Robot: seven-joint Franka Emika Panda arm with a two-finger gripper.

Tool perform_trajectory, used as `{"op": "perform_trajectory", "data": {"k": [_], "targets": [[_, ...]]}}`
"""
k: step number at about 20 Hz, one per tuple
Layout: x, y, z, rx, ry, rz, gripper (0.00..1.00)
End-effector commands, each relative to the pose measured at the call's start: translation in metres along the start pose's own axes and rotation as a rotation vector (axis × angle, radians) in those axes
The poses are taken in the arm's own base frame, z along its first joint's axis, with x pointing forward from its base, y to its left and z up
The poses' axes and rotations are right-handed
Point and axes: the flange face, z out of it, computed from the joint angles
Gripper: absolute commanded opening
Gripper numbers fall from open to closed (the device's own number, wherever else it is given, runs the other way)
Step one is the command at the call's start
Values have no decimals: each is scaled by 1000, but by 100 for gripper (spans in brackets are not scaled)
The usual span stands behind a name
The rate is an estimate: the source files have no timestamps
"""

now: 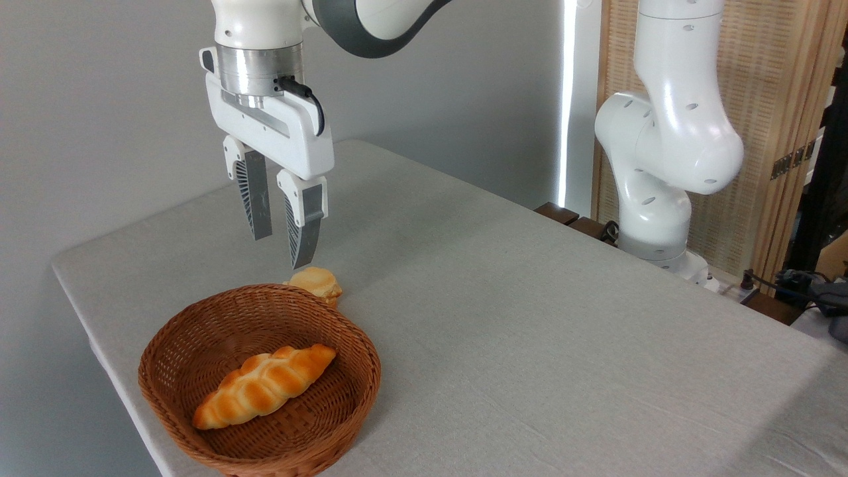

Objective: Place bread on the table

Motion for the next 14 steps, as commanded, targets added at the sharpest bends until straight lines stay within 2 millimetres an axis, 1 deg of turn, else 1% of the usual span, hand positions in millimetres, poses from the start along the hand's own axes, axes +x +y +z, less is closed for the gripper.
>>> {"op": "perform_trajectory", "data": {"k": [1,10,14], "targets": [[-3,-2,-5,7,-2,-13,100],[-4,-4,-3,9,-6,-12,100],[-1,-6,3,18,-4,-11,100]]}}
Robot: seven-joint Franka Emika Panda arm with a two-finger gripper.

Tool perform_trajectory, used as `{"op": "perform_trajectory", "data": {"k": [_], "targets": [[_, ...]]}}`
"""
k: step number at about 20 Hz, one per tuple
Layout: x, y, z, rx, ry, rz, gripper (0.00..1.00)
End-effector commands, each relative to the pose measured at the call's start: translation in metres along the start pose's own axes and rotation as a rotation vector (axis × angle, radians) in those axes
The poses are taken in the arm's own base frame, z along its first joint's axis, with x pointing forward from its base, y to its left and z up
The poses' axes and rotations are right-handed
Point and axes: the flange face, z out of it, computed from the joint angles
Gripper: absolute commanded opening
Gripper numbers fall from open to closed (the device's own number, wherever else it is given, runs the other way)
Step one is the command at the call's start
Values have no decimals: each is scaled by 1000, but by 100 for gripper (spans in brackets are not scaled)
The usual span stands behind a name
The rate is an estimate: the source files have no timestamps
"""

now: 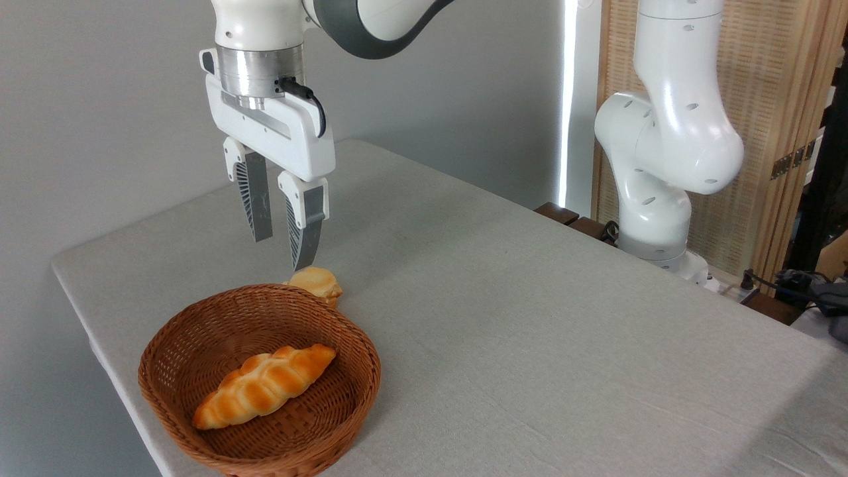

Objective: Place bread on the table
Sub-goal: 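Lower the open gripper into the basket over the croissant roll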

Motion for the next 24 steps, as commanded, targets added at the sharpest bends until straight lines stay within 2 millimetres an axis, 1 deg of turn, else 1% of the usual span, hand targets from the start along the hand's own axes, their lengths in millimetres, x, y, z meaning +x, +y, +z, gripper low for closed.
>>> {"op": "perform_trajectory", "data": {"k": [1,3,7,8,10,13,14,16,17,20,24], "targets": [[1,-5,8,17,-10,-3,100],[7,-8,12,31,20,-6,100],[9,-14,20,38,30,-12,100],[6,-22,23,42,30,-26,100],[7,-26,33,37,19,-29,100],[0,-44,48,36,-4,-61,100],[-1,-46,48,40,0,-64,100],[2,-51,59,47,8,-67,100],[4,-52,61,54,13,-65,100],[1,-61,70,75,0,-66,100],[5,-65,82,87,11,-65,100]]}}
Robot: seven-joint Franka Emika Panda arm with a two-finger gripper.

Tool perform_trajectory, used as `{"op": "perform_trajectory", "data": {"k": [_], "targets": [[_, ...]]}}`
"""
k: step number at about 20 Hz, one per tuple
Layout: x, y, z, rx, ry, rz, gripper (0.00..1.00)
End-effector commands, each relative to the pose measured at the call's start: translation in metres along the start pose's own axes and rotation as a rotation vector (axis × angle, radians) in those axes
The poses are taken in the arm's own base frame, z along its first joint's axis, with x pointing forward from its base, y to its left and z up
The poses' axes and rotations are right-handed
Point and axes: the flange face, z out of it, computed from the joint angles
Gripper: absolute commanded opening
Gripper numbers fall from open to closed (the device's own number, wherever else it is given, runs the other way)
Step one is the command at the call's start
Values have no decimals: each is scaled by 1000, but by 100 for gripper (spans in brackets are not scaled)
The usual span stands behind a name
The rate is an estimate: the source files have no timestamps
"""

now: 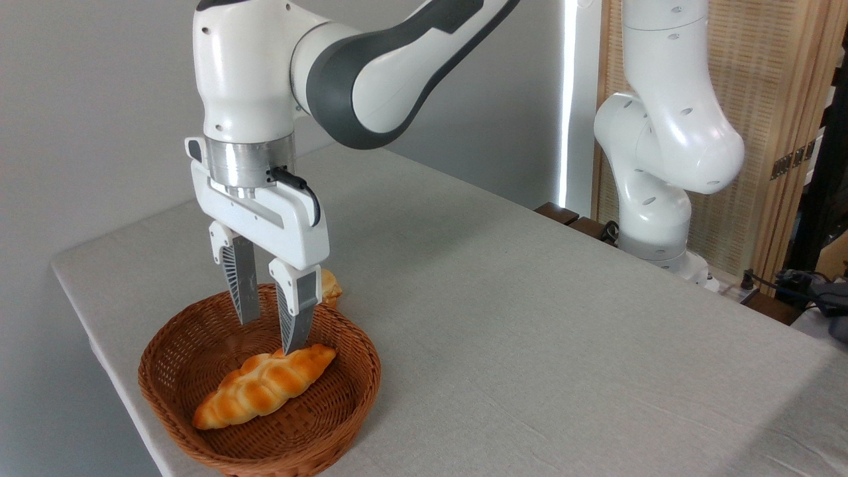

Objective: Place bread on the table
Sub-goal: 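Lower the open gripper into the basket over the croissant roll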

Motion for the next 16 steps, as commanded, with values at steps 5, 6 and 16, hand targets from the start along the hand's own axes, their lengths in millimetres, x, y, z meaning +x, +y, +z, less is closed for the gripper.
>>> {"op": "perform_trajectory", "data": {"k": [5,6,16], "targets": [[8,-4,27,29,14,2,100],[8,-4,29,29,11,4,100],[11,-4,49,29,5,11,100]]}}
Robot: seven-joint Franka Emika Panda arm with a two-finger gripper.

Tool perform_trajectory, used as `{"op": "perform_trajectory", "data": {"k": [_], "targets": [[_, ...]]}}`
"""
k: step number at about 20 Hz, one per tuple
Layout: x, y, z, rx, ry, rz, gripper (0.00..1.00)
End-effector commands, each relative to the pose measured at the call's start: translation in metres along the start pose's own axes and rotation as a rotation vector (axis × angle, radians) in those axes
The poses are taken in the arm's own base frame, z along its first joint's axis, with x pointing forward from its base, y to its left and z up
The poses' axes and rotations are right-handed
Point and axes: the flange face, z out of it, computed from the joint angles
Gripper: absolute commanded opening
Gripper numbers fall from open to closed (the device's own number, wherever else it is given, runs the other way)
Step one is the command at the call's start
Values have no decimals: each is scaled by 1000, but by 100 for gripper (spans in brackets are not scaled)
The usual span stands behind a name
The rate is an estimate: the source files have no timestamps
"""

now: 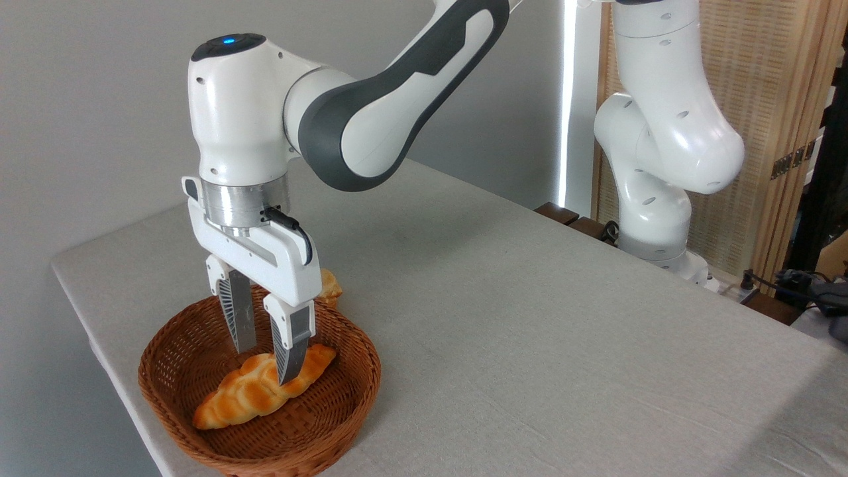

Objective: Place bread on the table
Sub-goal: 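Close the gripper around the middle of the croissant roll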

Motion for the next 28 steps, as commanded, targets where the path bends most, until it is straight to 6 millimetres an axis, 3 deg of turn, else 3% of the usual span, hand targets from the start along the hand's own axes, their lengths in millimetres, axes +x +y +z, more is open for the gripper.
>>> {"op": "perform_trajectory", "data": {"k": [1,13,16,18,28], "targets": [[5,-2,9,32,22,6,100],[7,3,24,47,-8,39,99],[8,4,23,45,-5,39,61],[8,4,23,45,-5,39,45],[7,4,21,44,-5,39,45]]}}
